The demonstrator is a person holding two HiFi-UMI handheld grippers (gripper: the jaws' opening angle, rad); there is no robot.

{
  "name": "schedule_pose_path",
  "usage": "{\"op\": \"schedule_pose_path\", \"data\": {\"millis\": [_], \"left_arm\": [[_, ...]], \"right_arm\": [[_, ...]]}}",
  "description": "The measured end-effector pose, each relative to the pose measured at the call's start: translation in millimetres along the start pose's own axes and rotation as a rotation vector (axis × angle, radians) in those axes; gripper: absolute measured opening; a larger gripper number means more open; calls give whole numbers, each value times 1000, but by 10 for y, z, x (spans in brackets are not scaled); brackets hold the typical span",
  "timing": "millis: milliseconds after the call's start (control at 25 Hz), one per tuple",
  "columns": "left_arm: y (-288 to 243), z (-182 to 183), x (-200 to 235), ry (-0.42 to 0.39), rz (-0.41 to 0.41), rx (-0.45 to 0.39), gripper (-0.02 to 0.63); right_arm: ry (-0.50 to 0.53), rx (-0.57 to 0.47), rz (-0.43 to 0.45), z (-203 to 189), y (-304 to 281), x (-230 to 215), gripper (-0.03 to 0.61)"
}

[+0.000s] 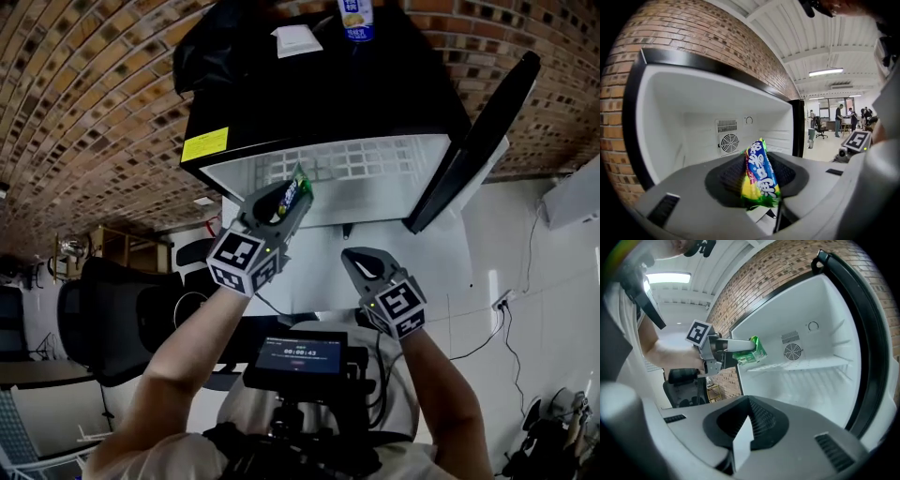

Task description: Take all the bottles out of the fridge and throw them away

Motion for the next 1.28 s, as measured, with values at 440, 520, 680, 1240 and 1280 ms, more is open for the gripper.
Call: {"op": "schedule_pose_path", "data": {"millis": [440,520,680,1240,1280], "left_arm": [[955,-489,-134,26,39,-78,140],[1170,-641,-77,103,78,-104,140],[1544,-856,-34,179,143,-107,138],[2335,-1412,240,273,388,-27,138],[2412,-1479,272,272,419,-30,138]], "right_arm": [[47,44,155,34,-435,303,2],[56,60,192,24,-518,384,2],[69,87,263,-8,-712,583,2],[132,166,517,-42,-1393,1383,2],[141,174,538,-35,-1439,1427,2]]}}
Point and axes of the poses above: the fingertips, and each gripper's own axes: y backward along the fingers, x to its left, z out of its top, the point moved 4 cm from there along y, backward along the fingers, and after that the axes turned 2 degrees about y, right-handed, at the moved point
